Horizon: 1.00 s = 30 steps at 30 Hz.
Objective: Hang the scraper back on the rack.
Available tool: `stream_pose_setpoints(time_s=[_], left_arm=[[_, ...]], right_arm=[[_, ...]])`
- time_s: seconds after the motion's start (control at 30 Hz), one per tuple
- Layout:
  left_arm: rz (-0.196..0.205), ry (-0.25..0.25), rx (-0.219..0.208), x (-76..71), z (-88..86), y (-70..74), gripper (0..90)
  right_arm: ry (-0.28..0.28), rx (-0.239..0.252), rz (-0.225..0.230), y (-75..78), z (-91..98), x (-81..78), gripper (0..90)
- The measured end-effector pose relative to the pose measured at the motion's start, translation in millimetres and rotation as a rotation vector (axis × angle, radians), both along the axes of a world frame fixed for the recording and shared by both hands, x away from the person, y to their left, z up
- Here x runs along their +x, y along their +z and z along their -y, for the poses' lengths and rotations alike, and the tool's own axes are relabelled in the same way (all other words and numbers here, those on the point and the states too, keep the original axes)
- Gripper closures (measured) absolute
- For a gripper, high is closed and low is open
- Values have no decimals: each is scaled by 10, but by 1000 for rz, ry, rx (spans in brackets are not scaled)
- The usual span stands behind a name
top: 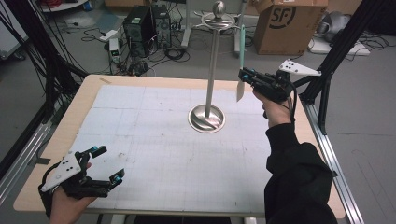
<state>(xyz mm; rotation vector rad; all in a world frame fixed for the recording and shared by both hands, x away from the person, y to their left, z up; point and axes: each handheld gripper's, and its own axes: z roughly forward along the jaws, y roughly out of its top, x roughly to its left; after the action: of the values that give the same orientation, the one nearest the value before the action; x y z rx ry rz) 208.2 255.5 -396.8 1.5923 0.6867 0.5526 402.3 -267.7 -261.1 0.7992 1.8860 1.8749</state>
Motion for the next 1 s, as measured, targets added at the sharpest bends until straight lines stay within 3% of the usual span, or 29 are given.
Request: stream_pose_setpoints(time_s=[0.67, 1.0], left_arm=[[1, 3, -4, -8, -8, 2, 25], [-1, 0, 3, -8, -5, -1, 25]], right_arm=[[6, -11, -10, -41, -141, 44, 803], [-16, -17, -4, -55, -207, 60, 794]])
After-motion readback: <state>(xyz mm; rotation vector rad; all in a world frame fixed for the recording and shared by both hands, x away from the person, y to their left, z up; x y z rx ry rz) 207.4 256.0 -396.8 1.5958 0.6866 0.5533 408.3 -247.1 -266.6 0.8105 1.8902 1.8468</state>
